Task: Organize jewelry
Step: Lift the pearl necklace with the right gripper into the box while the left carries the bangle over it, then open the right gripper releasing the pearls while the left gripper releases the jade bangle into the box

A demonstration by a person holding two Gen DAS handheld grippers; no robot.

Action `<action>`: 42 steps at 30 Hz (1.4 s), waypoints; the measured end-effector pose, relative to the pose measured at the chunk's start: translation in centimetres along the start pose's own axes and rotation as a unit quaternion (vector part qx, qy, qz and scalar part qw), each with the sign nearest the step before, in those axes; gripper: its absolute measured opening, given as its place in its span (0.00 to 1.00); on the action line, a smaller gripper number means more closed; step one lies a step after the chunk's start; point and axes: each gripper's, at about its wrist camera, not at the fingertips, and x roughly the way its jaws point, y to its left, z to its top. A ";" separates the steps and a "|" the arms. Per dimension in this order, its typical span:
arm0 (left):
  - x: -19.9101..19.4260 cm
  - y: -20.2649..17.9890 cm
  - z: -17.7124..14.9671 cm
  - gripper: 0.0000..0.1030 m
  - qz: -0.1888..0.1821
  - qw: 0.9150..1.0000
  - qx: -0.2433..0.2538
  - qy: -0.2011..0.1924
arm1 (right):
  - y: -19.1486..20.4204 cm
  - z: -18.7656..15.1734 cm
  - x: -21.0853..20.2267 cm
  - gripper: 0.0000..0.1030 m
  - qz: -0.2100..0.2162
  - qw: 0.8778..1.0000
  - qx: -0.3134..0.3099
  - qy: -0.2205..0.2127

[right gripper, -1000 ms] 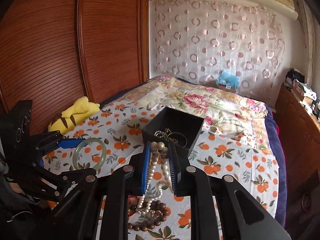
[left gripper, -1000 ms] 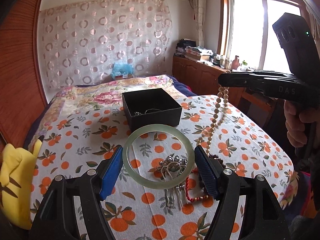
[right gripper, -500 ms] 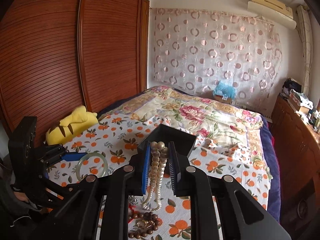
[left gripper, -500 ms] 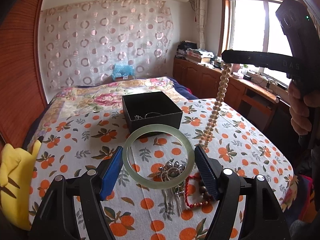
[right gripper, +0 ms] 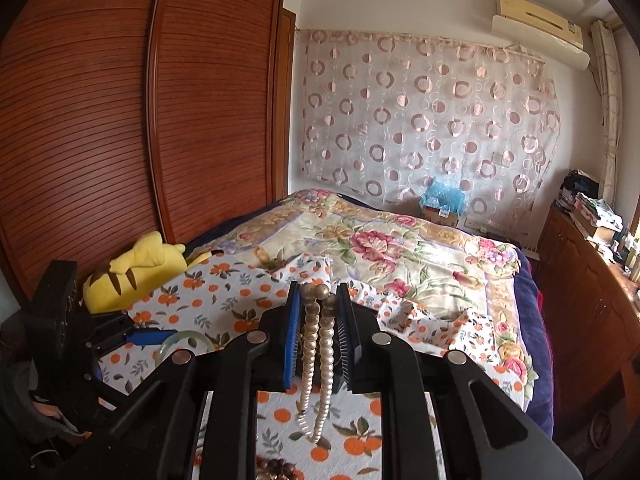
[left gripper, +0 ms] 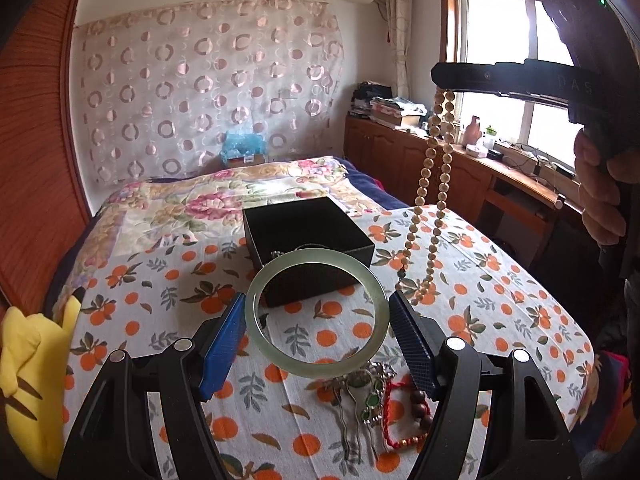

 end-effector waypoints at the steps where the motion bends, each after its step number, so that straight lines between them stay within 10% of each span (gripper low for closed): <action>1: 0.2 0.1 0.3 0.67 0.000 1.000 0.000 0.000 | -0.1 0.3 0.1 0.19 0.000 1.000 -0.001 -0.001; 16: 3.9 2.6 4.0 0.67 0.009 1.000 -0.006 0.002 | -3.0 6.1 4.3 0.19 0.009 0.999 -0.010 -0.030; 42: 11.7 4.6 6.7 0.67 0.016 0.999 -0.005 0.046 | -5.0 -3.4 16.9 0.20 0.058 0.994 0.036 0.090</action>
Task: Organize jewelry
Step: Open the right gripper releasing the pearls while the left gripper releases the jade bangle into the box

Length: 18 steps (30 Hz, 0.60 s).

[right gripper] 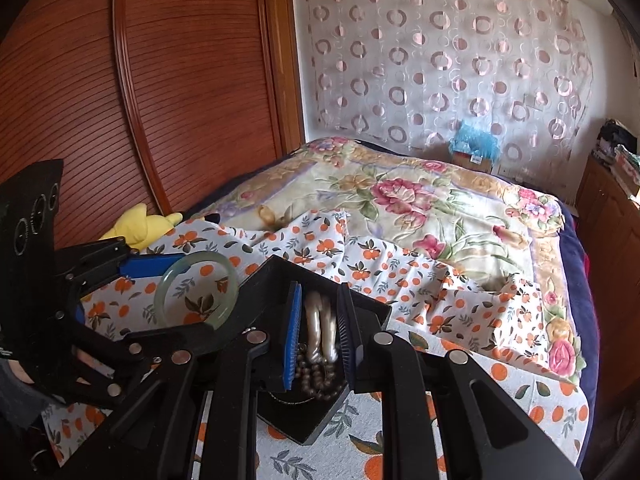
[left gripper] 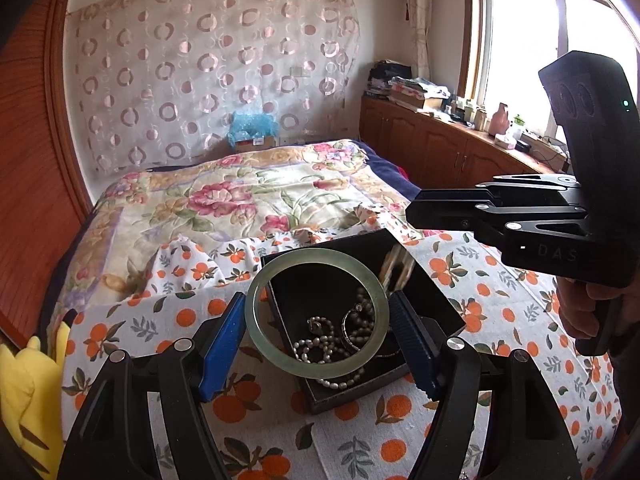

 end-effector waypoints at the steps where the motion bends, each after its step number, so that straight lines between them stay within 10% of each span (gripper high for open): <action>1: 0.2 0.0 0.1 0.67 0.000 1.000 0.000 0.001 | -0.1 -0.1 0.1 0.20 0.000 1.000 0.001 0.000; 18: 4.3 -1.7 0.5 0.67 -0.001 0.999 0.029 0.033 | -3.1 -4.5 -1.2 0.24 -0.031 0.999 0.039 0.012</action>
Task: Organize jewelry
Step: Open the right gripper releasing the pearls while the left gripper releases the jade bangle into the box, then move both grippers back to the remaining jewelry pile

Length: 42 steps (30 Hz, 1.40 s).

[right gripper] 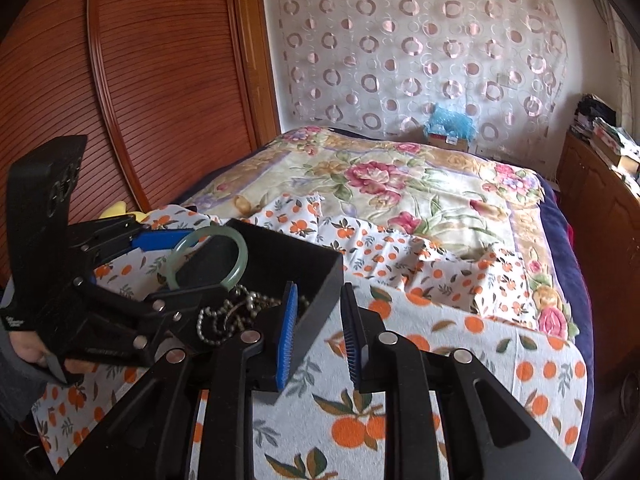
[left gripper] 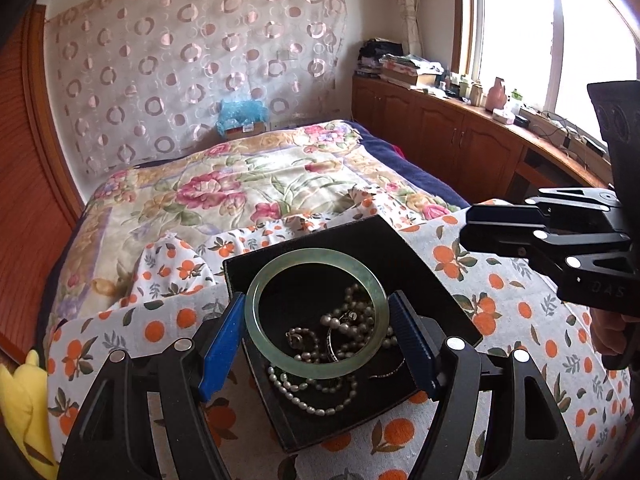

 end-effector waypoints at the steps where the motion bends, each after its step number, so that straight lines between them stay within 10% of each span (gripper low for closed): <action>1: 0.1 -0.1 0.0 0.67 0.000 1.000 0.001 0.001 | -0.1 -0.3 -0.1 0.24 -0.001 1.000 0.002 0.002; 17: -2.5 -1.4 -0.5 0.68 -0.011 1.000 0.004 -0.015 | 0.8 -3.4 -3.2 0.24 -0.019 1.000 0.010 -0.005; 42: -12.5 -2.6 -11.9 0.68 -0.015 0.999 -0.034 -0.018 | 7.9 -14.9 -9.6 0.24 -0.022 0.999 0.033 0.010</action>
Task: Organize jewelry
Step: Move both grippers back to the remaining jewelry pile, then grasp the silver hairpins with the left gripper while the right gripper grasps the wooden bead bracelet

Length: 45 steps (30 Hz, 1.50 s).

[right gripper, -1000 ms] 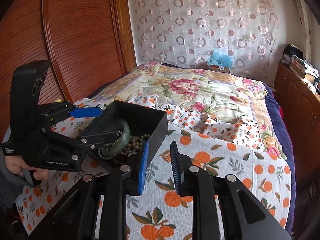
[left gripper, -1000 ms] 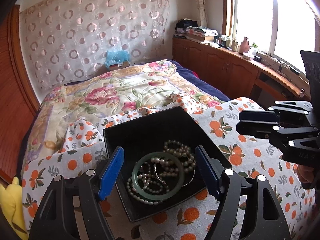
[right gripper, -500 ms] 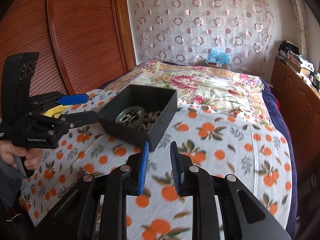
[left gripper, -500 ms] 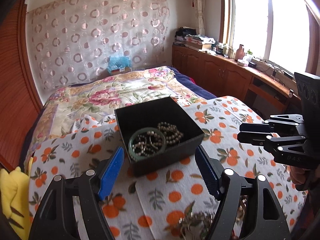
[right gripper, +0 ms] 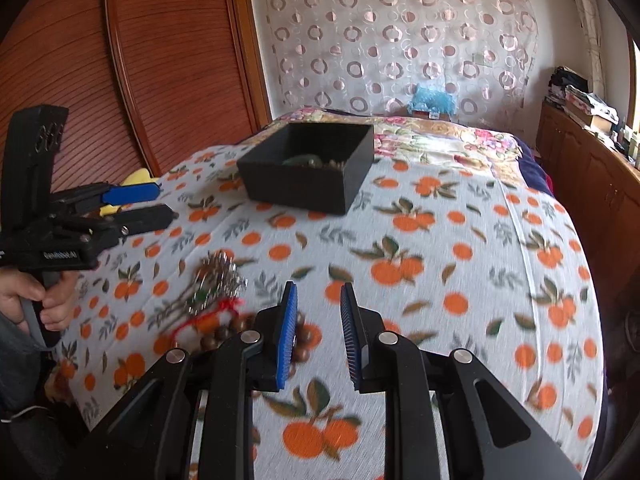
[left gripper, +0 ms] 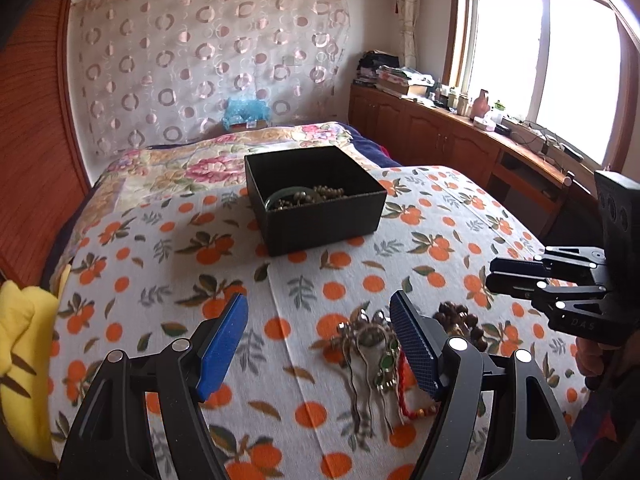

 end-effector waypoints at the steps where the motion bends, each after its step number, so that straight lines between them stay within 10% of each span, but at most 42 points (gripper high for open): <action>1: -0.2 -0.1 -0.4 0.68 -0.001 1.000 -0.001 0.002 | 0.1 -0.4 -0.1 0.24 -0.001 1.000 0.000 0.001; 7: -0.5 -1.3 -2.4 0.66 -0.011 1.000 -0.001 0.015 | 0.6 -2.8 -0.1 0.24 -0.003 1.000 0.004 0.011; 18: 2.6 -3.6 -3.3 0.26 -0.049 0.997 0.008 0.066 | -0.3 -4.3 -0.2 0.24 0.001 1.000 0.013 0.020; 45: 2.8 -4.4 -3.1 0.10 0.005 0.997 0.043 0.063 | -0.8 -4.4 -0.3 0.24 0.025 0.999 0.024 0.014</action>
